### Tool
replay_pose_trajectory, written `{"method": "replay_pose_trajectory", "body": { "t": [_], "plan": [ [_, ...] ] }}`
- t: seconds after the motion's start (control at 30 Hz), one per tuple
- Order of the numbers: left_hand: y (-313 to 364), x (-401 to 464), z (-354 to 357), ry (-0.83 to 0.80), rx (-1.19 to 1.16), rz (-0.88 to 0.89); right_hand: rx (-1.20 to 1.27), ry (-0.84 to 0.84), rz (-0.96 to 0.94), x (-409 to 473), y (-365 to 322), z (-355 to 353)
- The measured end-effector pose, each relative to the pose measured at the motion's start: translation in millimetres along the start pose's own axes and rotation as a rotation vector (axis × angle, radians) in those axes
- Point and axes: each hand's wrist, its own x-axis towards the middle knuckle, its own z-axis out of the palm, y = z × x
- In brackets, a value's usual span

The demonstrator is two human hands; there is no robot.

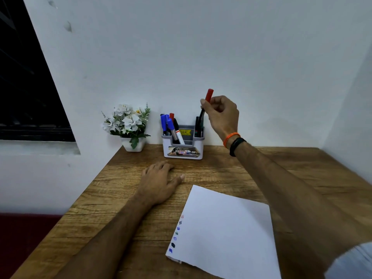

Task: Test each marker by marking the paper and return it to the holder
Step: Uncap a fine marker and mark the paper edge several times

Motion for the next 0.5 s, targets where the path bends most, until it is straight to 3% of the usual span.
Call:
{"method": "replay_pose_trajectory", "body": {
  "t": [0.1,0.23,0.33,0.43,0.5],
  "plan": [
    [0,0,-1,-0.005,-0.004,0.002,0.11,-0.09,-0.013,-23,-16,-11],
    [6,-3,-7,0.045,-0.129,-0.014,0.184,-0.302,0.113,-65,-11,-20],
    [13,-9,-19,0.157,-0.48,-0.008,0.057,-0.425,0.119,-95,4,-28],
    [23,-15,-33,0.122,-0.891,0.061,-0.093,-0.483,0.035,-112,15,-34],
    [28,-17,-38,0.118,-0.956,0.086,-0.192,-0.503,-0.016,-117,17,-38]
  ]
}}
